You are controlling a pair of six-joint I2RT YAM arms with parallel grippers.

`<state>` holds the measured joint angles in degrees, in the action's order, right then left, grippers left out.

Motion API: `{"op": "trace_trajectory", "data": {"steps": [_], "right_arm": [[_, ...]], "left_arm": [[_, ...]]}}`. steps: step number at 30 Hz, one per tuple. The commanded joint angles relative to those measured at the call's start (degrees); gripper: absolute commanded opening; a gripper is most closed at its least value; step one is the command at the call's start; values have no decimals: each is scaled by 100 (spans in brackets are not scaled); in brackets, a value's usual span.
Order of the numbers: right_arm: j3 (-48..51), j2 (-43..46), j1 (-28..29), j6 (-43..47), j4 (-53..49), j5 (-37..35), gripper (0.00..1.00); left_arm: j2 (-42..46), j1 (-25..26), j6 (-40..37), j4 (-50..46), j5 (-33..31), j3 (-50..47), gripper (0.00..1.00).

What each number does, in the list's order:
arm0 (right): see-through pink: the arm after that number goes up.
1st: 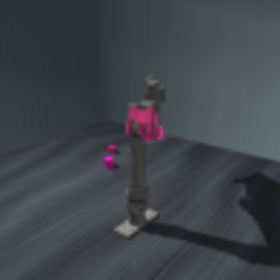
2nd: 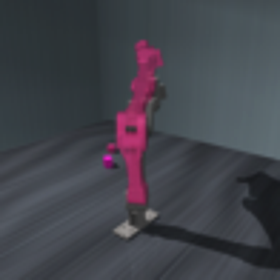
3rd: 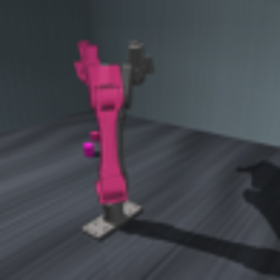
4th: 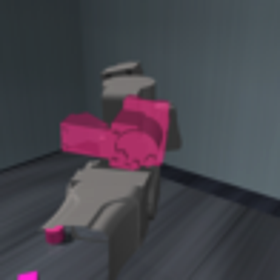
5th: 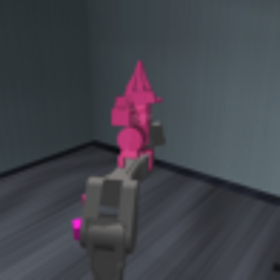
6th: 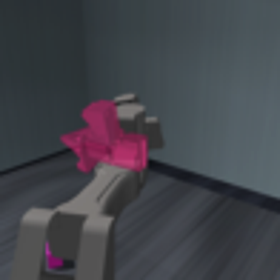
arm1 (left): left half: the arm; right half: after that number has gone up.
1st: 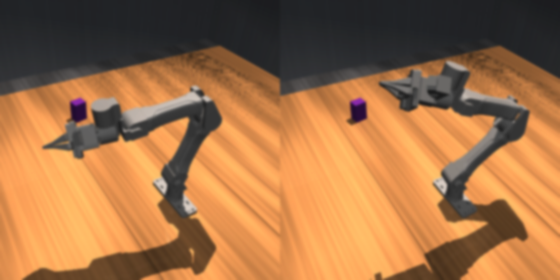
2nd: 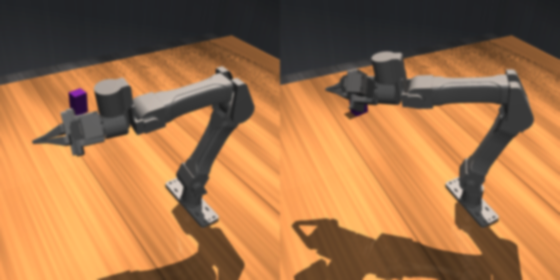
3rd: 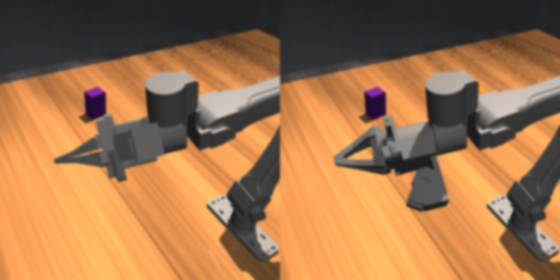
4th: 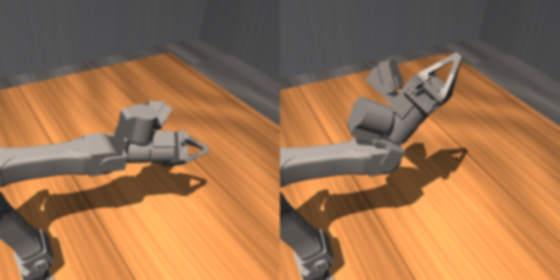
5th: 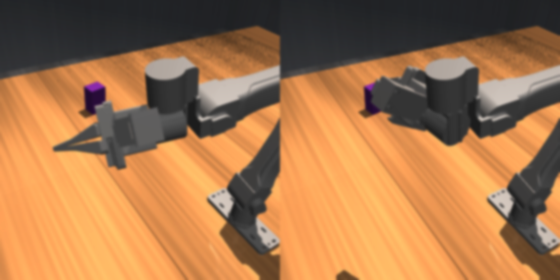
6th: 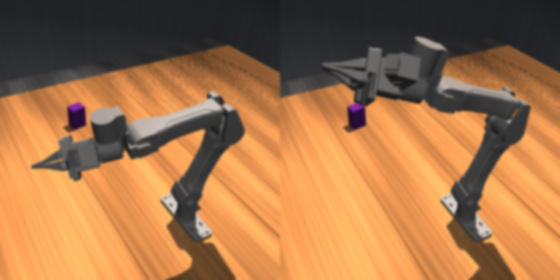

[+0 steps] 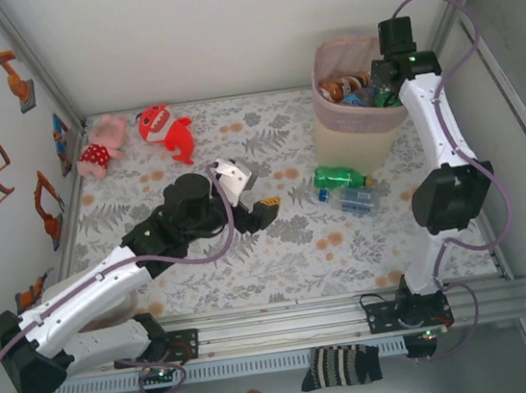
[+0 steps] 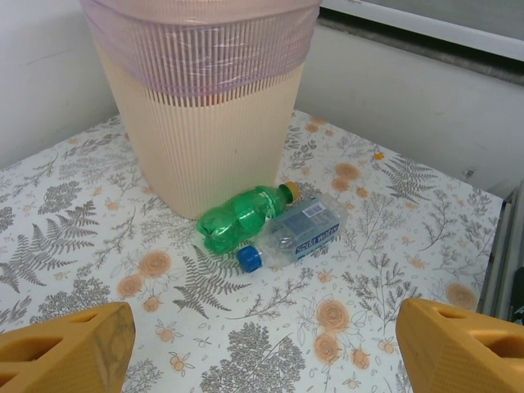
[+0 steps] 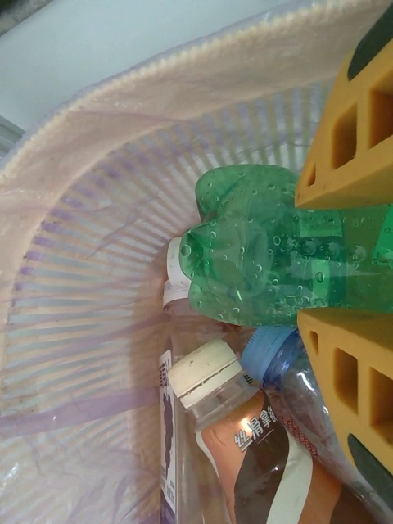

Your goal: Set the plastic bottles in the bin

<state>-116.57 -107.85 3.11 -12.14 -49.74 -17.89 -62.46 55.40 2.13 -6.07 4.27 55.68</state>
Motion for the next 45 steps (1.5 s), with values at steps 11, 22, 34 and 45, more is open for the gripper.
{"op": "trace_trajectory", "data": {"steps": [11,22,34,45], "right_arm": [[-184,1011,9,-71,-693,65,37],[1013,2339,31,-354,-450,797,38],[3518,4156,33,-1499,138,1591,49],[5451,4626,31,-742,971,2510,62]], "left_arm": [[27,-33,-25,135,58,-27,83],[-139,-34,-38,197,191,64,83],[-324,-38,24,252,415,168,83],[-410,-38,92,298,478,189,83]]}}
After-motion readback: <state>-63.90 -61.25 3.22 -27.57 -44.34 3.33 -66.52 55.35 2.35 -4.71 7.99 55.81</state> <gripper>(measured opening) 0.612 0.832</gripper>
